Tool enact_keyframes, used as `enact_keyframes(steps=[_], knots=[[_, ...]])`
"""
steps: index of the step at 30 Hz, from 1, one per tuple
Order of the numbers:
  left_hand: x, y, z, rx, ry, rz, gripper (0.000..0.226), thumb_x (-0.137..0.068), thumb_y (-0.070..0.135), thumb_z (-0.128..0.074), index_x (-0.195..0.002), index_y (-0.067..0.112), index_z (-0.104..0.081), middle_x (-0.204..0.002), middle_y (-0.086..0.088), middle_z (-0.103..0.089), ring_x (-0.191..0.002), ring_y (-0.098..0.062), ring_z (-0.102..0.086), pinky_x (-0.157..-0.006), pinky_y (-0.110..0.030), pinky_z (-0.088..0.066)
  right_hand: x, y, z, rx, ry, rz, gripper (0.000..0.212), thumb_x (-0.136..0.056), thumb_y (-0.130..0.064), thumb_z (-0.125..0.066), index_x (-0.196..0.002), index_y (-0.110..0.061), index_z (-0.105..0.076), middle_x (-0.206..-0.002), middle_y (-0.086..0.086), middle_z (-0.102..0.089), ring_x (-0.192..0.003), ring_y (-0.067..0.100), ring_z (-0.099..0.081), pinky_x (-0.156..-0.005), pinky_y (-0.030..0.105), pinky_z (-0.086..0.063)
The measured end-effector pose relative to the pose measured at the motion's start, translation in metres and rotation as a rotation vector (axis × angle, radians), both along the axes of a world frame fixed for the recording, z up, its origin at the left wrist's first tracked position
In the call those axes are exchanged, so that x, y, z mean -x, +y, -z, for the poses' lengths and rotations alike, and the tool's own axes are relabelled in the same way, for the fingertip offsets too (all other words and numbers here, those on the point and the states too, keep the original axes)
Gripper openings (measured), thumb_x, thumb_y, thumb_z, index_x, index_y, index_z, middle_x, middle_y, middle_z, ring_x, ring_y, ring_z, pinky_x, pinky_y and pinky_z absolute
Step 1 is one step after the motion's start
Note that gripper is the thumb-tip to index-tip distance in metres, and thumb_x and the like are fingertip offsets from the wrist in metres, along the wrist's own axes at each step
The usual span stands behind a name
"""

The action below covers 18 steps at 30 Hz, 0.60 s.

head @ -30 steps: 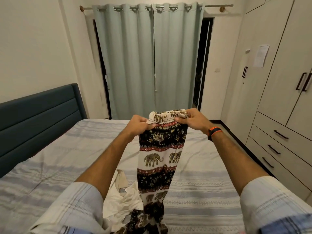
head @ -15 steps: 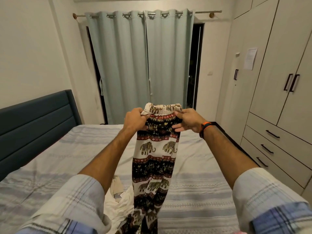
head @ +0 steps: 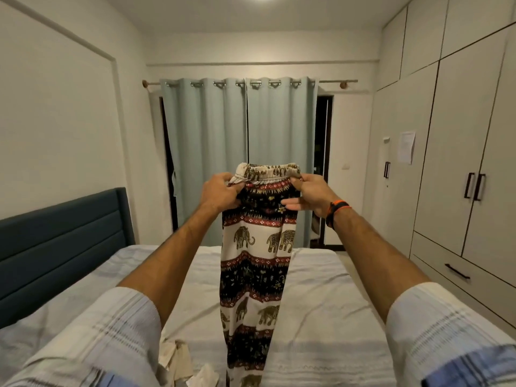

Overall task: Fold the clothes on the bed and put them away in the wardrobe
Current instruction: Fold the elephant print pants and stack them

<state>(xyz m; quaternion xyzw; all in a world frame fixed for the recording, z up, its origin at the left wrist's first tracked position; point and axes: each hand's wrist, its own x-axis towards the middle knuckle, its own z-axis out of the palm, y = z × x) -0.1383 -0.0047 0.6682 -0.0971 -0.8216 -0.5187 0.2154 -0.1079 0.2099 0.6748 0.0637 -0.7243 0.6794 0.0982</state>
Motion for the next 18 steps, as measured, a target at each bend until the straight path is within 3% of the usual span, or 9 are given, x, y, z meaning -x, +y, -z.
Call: enact_keyframes(steps=[3, 6, 11, 15, 18], knots=[[-0.002, 0.0, -0.016, -0.037, -0.029, 0.014, 0.023, -0.092, 0.023, -0.066, -0.114, 0.018, -0.063, -0.114, -0.01, -0.066, -0.099, -0.028, -0.069, -0.085, -0.044, -0.059, -0.002, 0.003, -0.017, -0.041, 0.01, 0.01, 0.026, -0.105, -0.02, -0.045, -0.128, -0.014, -0.055, -0.119, 0.003, -0.06, -0.097, 0.037, -0.071, -0.07, 0.043, -0.061], [-0.007, -0.002, -0.045, -0.09, -0.027, 0.047, 0.018, -0.093, 0.022, -0.065, -0.11, 0.016, -0.062, -0.109, -0.008, -0.065, -0.092, -0.026, -0.071, -0.079, -0.04, -0.061, -0.004, 0.009, -0.045, -0.039, 0.044, 0.004, 0.027, -0.105, -0.023, -0.046, -0.126, -0.011, -0.056, -0.119, 0.005, -0.063, -0.092, 0.034, -0.072, -0.072, 0.043, -0.061], [-0.013, -0.002, -0.049, -0.125, -0.136, 0.13, 0.026, -0.093, 0.021, -0.064, -0.114, 0.007, -0.061, -0.11, -0.015, -0.066, -0.085, -0.028, -0.073, -0.064, -0.034, -0.062, -0.013, 0.014, -0.046, -0.005, -0.012, -0.03, 0.028, -0.103, -0.023, -0.048, -0.126, -0.008, -0.057, -0.099, 0.006, -0.068, -0.081, 0.028, -0.072, -0.045, 0.023, -0.056], [-0.017, 0.002, -0.03, -0.096, -0.201, 0.143, 0.024, -0.092, 0.022, -0.065, -0.11, 0.007, -0.06, -0.112, -0.015, -0.065, -0.087, -0.029, -0.073, -0.061, -0.035, -0.061, -0.012, 0.021, -0.022, 0.022, -0.001, -0.012, 0.034, -0.103, -0.022, -0.049, -0.132, -0.006, -0.054, -0.122, 0.014, -0.064, -0.08, 0.027, -0.073, -0.041, 0.02, -0.054], [-0.019, 0.008, -0.022, -0.106, -0.191, 0.135, 0.025, -0.092, 0.022, -0.065, -0.111, 0.007, -0.06, -0.112, -0.014, -0.065, -0.089, -0.03, -0.072, -0.06, -0.035, -0.061, -0.012, 0.025, -0.011, 0.04, 0.021, -0.021, 0.037, -0.103, -0.022, -0.049, -0.136, -0.007, -0.053, -0.128, 0.013, -0.061, -0.076, 0.025, -0.074, -0.043, 0.02, -0.055]])
